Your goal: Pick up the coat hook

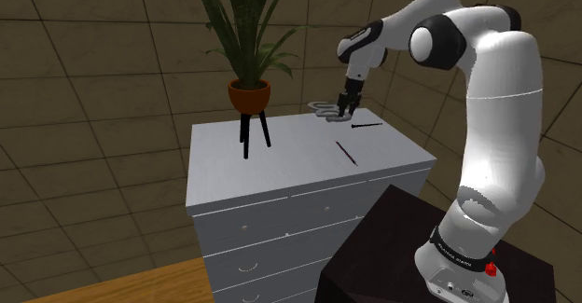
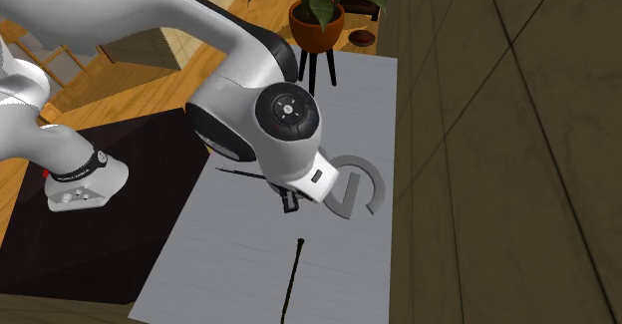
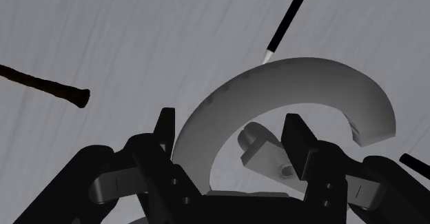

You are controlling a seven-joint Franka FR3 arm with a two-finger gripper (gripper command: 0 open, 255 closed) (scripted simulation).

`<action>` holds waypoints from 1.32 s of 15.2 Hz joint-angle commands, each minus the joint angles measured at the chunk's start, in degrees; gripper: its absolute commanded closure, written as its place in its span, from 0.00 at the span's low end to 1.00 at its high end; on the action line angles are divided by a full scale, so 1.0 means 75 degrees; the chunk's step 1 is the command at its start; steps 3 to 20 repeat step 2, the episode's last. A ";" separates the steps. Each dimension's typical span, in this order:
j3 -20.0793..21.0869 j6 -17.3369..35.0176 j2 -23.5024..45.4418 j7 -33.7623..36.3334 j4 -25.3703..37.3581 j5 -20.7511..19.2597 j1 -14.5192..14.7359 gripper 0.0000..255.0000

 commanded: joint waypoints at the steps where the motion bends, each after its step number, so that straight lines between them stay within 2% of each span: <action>1: -0.0010 -0.0105 -0.0039 0.0043 0.0077 -0.0028 0.0006 1.00; 20: -0.0010 -0.0105 -0.0038 0.0043 0.0078 -0.0028 0.0006 1.00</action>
